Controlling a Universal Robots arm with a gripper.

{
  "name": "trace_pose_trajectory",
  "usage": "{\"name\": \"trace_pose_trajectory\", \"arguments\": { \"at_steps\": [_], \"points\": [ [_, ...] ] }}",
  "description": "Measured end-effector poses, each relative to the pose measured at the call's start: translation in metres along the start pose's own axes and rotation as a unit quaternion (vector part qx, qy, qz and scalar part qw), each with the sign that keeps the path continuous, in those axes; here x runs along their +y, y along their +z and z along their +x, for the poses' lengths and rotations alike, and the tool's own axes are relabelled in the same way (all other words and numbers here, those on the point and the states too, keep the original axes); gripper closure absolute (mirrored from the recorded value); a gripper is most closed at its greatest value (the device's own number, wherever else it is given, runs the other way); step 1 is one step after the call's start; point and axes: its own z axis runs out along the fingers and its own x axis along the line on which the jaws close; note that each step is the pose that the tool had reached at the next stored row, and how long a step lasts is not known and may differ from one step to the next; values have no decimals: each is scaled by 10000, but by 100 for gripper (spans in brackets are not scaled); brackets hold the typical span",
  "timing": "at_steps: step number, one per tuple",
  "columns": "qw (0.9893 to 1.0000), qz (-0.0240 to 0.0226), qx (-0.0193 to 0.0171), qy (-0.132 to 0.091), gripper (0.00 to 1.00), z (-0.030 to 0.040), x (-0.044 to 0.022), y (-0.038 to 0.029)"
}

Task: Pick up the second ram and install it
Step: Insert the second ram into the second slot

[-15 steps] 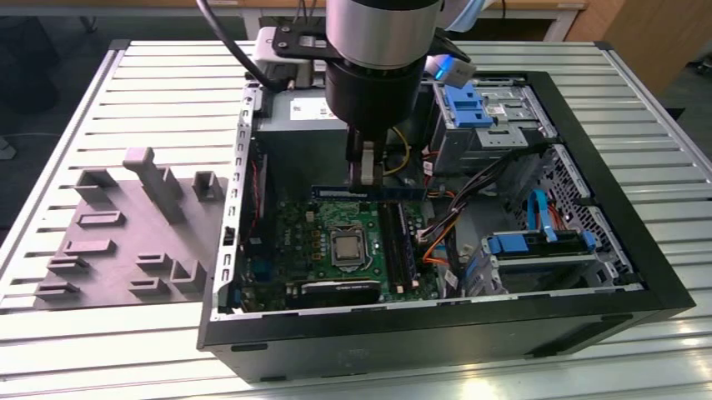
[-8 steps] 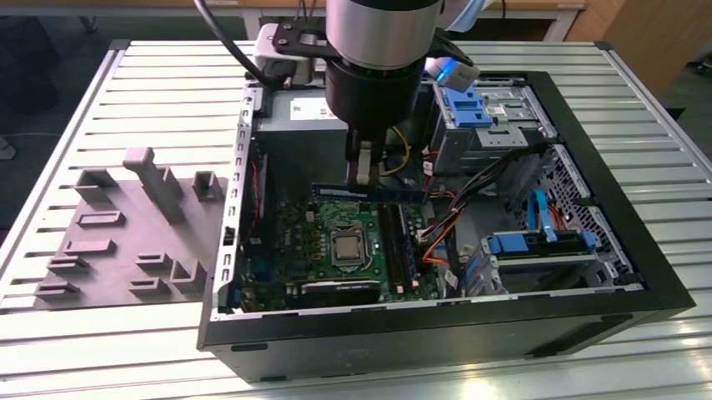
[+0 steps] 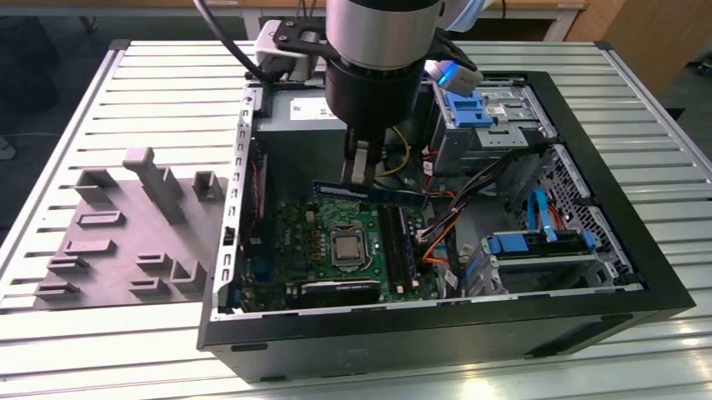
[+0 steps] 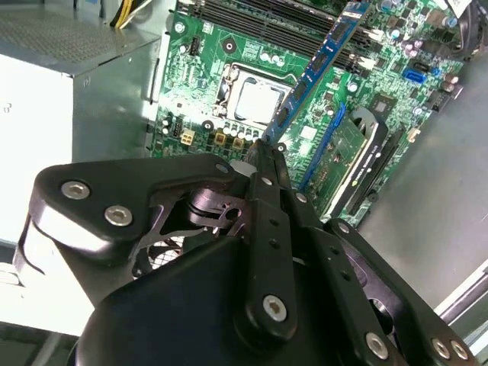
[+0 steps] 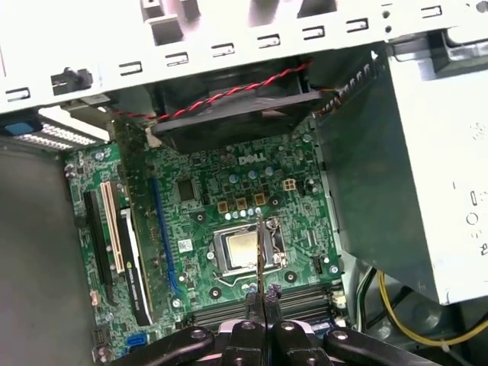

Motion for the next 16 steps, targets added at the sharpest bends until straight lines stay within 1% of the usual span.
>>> {"name": "trace_pose_trajectory", "arguments": {
  "at_steps": [4,8,12,16],
  "points": [
    [9998,5,-7,190,88,0,0,1],
    [9993,9,-12,369,88,0,0,2],
    [9985,13,-18,546,88,0,0,3],
    [9974,17,-24,724,88,0,0,4]
  ]
}}
